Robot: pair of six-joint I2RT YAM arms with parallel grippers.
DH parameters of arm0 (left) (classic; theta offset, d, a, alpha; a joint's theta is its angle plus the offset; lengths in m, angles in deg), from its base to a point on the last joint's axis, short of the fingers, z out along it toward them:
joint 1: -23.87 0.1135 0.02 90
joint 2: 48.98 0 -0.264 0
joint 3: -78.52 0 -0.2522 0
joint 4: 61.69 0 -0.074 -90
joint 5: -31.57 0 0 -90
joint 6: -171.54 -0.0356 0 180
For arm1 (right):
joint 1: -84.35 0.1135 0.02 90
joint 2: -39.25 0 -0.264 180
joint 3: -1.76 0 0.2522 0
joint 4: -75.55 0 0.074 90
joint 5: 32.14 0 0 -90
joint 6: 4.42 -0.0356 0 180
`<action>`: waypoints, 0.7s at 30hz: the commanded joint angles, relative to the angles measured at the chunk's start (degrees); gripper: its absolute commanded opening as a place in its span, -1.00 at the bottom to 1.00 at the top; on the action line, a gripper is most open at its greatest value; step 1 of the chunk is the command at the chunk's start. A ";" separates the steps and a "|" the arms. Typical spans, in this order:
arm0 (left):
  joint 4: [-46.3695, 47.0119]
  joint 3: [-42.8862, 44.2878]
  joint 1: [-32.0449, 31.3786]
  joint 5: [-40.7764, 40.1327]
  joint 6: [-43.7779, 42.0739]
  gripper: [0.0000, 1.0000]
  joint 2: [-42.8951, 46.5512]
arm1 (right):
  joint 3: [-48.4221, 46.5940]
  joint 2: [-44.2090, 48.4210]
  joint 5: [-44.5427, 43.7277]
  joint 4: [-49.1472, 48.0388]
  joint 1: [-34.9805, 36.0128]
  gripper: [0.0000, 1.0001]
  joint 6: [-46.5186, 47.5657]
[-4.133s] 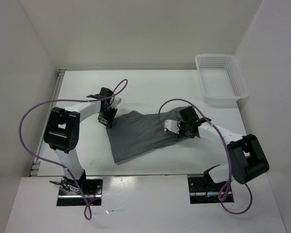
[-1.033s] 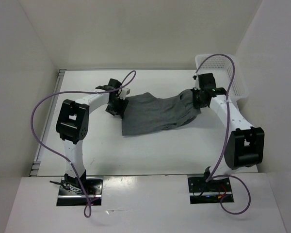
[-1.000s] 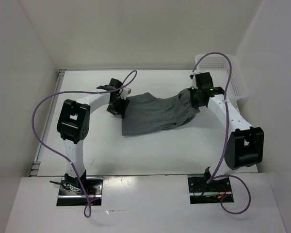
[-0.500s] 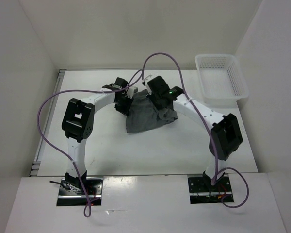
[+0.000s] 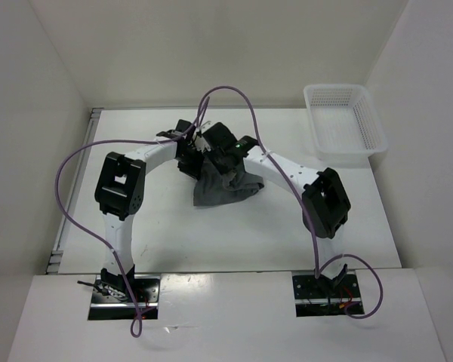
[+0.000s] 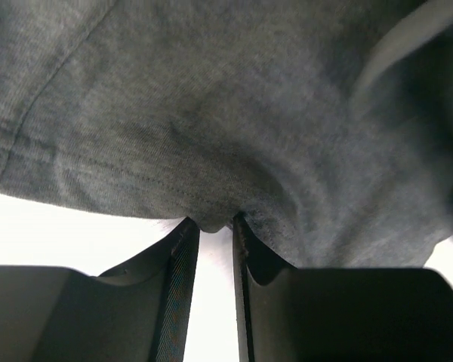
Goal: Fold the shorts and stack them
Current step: Fold the shorts
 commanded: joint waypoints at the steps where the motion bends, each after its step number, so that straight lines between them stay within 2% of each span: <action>1: 0.20 -1.08 -0.59 0.56 -0.54 -0.37 -2.76 | -3.79 -2.28 3.23 -2.46 2.20 -1.00 -0.75; 3: 0.20 -1.08 -0.07 0.56 -0.54 -0.37 -2.76 | -3.79 -2.29 3.85 -2.46 2.73 -0.96 -1.35; 4: 0.20 -1.08 -0.07 0.56 -0.54 -0.34 -2.76 | -3.79 -2.29 5.76 -2.46 3.25 -0.86 -1.36; 5: 0.20 -1.08 0.63 0.04 -0.54 -0.30 -2.76 | -3.79 -2.81 7.00 -2.46 3.25 -0.61 -1.36; 7: -0.32 -0.38 2.04 -1.81 -0.54 -0.14 -2.76 | -3.79 -2.82 12.16 -2.98 3.86 -0.33 -0.05; 8: -1.20 0.15 2.74 -2.34 -0.54 -0.10 -2.76 | -3.79 -2.30 13.94 -2.98 4.48 -0.08 -0.04; 12: -3.67 2.61 6.52 -5.32 -0.54 0.10 -0.67 | -5.81 -0.54 23.87 -4.38 7.20 0.19 5.04; 16: -4.20 3.22 9.07 -11.20 -0.54 0.25 3.03 | -6.34 2.10 27.40 -5.97 7.74 0.19 6.81; 21: -6.47 8.14 9.07 -12.54 -0.54 0.28 6.54 | 2.41 9.04 17.07 -7.47 7.74 0.08 11.20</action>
